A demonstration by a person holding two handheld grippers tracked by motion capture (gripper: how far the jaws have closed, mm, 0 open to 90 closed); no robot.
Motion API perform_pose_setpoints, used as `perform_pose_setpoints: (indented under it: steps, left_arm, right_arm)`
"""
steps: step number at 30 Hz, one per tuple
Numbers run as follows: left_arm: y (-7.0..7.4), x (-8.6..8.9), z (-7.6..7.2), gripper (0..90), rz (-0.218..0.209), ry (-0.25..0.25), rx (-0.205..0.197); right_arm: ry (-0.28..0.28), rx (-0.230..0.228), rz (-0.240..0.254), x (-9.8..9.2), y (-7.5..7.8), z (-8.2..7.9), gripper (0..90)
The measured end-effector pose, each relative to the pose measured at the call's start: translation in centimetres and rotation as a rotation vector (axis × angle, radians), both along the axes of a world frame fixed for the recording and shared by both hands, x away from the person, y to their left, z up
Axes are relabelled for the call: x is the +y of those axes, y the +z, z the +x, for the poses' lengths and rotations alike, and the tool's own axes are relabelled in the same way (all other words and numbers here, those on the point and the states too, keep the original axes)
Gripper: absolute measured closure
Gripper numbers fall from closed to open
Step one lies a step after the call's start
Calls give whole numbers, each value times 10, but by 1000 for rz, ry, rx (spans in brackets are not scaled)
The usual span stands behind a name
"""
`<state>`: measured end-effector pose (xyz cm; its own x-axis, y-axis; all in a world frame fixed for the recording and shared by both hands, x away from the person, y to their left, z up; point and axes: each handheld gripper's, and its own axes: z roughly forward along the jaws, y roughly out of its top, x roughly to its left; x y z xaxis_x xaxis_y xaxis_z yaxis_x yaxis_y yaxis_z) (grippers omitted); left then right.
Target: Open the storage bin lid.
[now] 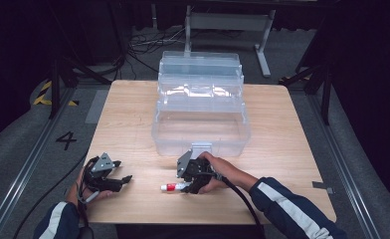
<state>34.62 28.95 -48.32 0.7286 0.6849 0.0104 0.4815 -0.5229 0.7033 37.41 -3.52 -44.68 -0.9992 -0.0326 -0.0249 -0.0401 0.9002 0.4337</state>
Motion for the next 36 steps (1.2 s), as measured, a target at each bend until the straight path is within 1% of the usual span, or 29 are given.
perform_pose_setpoints:
  steps: [1,3,6,7,8,12,14,15,16,18,21,24,25,26,28,34,36]
  left_arm:
    - [0,0,1,282,-4,2,8]
    - [0,1,2,277,-11,3,21]
    - [0,1,2,276,-9,2,21]
    - [0,1,2,275,-11,2,22]
    - [0,1,2,275,-11,2,22]
    - [0,1,2,269,-6,0,24]
    - [0,1,3,268,-6,2,22]
    - [0,1,3,267,-6,2,22]
    - [0,1,3,266,-11,2,24]
    - [0,1,3,264,-11,2,24]
    - [0,1,3,263,-9,-1,22]
    - [0,1,4,260,-11,-6,24]
    - [0,1,4,259,-10,-6,24]
    - [0,1,4,260,-10,-6,24]
    - [0,1,4,259,-10,-6,24]
    - [0,1,4,258,-9,-7,23]
    - [0,1,4,257,-9,-6,23]
  right_arm:
    - [6,-2,-13,2,-1,0,525]
    - [14,-2,-18,5,-2,1,526]
    - [15,-7,-32,10,-3,1,536]
    - [17,-7,-29,11,-3,1,537]
    - [22,-1,-41,13,-3,0,541]
    - [23,3,-50,18,-4,0,555]
    - [20,5,-47,19,-4,0,587]
    - [24,20,-53,20,-4,1,616]
    - [24,25,-55,20,-4,1,618]
    - [24,30,-58,20,-4,0,658]
    - [42,35,-86,22,-2,0,696]
    - [63,33,-127,25,-1,-1,707]
    - [63,30,-141,26,0,-2,707]
    - [66,28,-145,26,0,-2,708]
    - [72,28,-149,25,1,-2,708]
    - [54,27,-129,13,0,-2,710]
    - [56,19,-131,9,0,-1,710]
